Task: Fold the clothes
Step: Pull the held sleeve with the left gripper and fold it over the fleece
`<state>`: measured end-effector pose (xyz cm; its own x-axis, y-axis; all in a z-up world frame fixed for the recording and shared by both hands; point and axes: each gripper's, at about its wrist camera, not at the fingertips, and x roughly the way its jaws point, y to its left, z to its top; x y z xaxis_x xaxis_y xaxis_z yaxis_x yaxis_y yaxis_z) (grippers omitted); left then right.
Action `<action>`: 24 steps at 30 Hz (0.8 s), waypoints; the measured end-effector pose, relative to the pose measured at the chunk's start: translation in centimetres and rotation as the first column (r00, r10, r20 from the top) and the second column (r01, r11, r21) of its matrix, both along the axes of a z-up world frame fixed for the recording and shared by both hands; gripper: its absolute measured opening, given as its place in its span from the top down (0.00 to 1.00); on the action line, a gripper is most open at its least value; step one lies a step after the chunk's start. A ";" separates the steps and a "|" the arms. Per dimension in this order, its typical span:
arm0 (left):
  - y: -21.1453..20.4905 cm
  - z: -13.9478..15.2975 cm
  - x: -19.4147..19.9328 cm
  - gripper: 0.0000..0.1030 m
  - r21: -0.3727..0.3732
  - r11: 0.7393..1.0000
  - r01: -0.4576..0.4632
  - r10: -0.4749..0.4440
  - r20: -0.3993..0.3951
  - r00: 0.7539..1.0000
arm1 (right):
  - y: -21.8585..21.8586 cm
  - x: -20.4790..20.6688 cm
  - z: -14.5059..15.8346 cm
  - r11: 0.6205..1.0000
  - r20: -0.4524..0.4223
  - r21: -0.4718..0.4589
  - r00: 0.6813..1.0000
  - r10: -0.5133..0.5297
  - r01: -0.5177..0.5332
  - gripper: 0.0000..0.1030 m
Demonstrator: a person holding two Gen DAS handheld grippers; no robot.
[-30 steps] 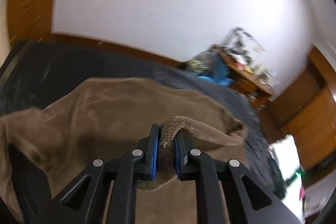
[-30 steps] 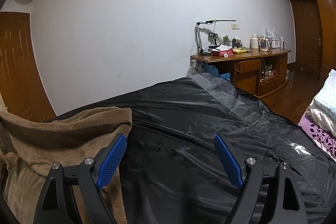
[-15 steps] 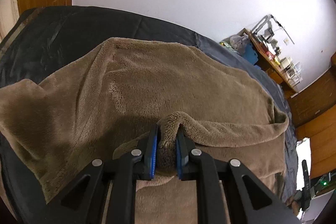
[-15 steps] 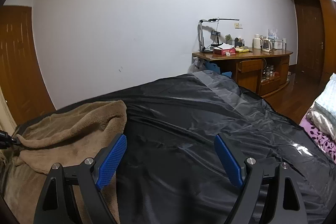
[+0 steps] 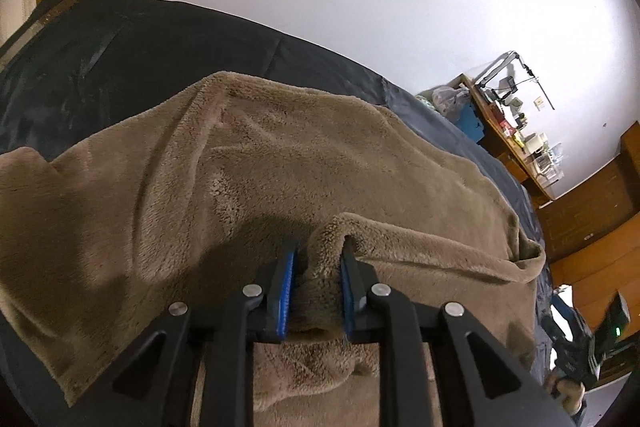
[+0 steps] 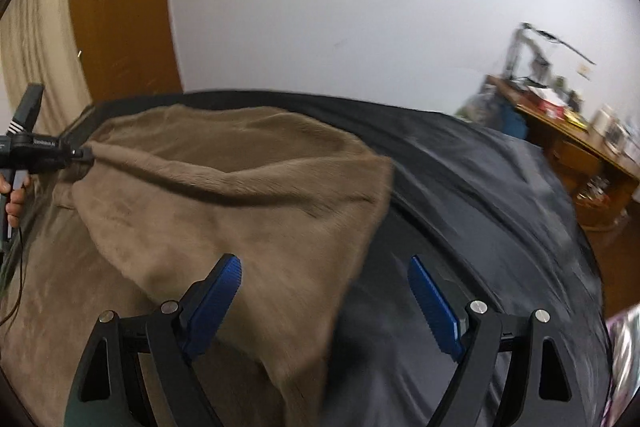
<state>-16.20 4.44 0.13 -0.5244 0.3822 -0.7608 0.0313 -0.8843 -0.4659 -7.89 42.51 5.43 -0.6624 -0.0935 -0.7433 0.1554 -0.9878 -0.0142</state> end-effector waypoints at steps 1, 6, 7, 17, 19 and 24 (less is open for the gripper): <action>-0.2 -0.2 -0.1 0.75 0.010 1.000 0.002 -0.002 0.000 1.000 | -0.3 -1.3 -0.5 0.999 0.037 -0.031 0.999 0.014 -0.013 0.15; -1.3 -1.5 -0.5 0.50 0.040 0.999 -0.012 0.012 0.006 1.000 | -0.9 -6.8 -2.8 0.999 0.134 -0.049 0.991 -0.003 0.009 0.15; -1.5 -1.7 -0.6 0.50 0.044 0.999 -0.012 0.012 0.002 1.000 | -0.9 -7.7 -3.2 0.999 0.141 -0.035 0.990 -0.017 0.022 0.15; 1.1 -0.9 0.0 0.33 -0.166 0.982 0.095 -0.107 -0.066 0.992 | 0.1 -10.8 -4.5 0.989 0.141 0.055 0.980 -0.142 0.135 0.15; 0.7 -0.7 0.2 0.30 -0.161 0.983 0.092 -0.104 -0.065 0.992 | -0.2 -10.7 -4.5 0.988 0.131 0.074 0.981 -0.143 0.135 0.15; -2.4 -0.3 0.5 0.24 0.038 0.998 0.040 -0.039 -0.039 0.998 | -0.3 -10.2 -4.6 0.987 0.115 0.079 0.982 -0.148 0.140 0.15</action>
<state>-15.70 2.05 -0.15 -0.5368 0.4320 -0.7247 -0.0220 -0.8658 -0.4999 -18.05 42.23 0.81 -0.5710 0.0519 -0.8193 0.0165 -0.9971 -0.0747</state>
